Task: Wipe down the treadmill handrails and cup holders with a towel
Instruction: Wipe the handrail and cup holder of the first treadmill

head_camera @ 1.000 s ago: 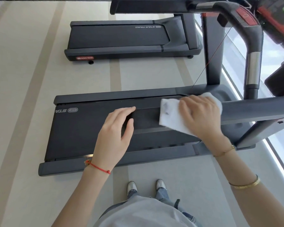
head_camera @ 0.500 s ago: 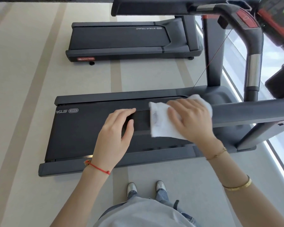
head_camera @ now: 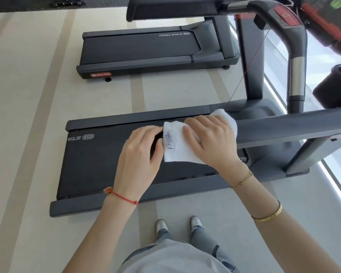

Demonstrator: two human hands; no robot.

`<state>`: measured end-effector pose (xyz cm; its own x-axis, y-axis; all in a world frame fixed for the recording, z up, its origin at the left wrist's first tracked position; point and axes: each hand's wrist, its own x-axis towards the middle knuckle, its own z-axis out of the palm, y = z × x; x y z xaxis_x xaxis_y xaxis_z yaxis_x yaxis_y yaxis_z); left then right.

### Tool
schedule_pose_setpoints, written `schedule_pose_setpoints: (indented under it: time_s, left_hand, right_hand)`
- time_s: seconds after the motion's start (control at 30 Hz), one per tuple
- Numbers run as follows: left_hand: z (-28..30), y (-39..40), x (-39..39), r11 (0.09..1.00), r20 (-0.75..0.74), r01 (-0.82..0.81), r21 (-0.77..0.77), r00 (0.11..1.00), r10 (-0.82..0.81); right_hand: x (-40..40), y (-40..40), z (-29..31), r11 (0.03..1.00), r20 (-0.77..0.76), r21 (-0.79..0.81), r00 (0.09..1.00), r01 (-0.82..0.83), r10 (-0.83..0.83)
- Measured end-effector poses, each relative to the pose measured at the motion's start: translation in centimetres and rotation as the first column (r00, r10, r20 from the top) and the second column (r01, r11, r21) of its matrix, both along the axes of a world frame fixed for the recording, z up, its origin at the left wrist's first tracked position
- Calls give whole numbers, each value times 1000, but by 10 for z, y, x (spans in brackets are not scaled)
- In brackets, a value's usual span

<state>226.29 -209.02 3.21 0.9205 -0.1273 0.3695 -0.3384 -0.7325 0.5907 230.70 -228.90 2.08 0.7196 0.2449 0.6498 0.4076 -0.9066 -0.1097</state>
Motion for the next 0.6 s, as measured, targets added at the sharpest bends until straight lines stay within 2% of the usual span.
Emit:
schedule_pose_setpoints:
  time_s: [0.23, 0.6]
  left_hand:
    - [3, -43, 12, 994, 53, 36, 107, 998, -42]
    - [2, -116, 13, 992, 108, -41, 116, 994, 29]
  right_hand:
    - [6, -52, -2, 998, 32, 43, 998, 47, -48]
    - [16, -177, 0, 999, 2, -41, 999, 35, -35]
